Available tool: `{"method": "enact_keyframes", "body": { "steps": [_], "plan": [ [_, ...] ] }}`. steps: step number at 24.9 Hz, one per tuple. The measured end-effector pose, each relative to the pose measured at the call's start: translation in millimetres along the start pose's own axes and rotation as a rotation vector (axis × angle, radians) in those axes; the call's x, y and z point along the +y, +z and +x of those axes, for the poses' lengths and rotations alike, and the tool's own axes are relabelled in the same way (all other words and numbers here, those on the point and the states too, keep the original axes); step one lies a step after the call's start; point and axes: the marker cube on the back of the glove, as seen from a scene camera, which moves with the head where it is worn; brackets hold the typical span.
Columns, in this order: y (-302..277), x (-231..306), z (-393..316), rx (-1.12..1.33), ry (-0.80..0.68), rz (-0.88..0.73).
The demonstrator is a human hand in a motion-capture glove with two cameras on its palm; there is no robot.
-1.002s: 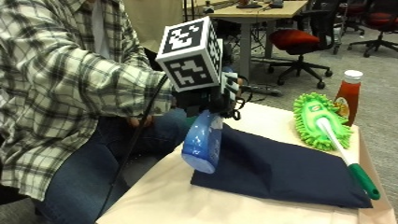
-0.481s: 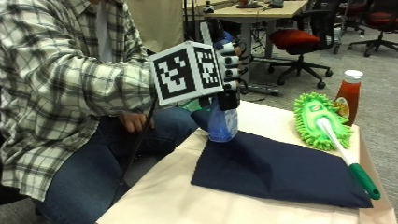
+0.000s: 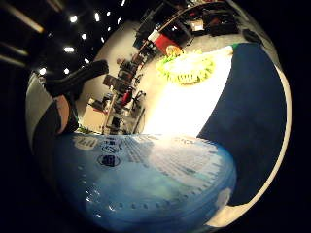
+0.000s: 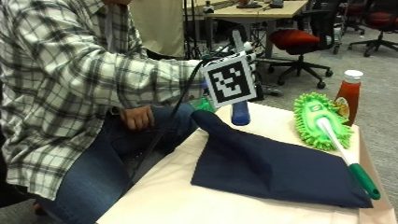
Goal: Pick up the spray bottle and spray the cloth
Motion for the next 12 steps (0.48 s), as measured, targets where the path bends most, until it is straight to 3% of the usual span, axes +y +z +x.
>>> {"method": "enact_keyframes", "body": {
  "steps": [12],
  "plan": [
    [89.6, -4.8, 43.7, -0.135, 0.028, -0.111]
  ]
}}
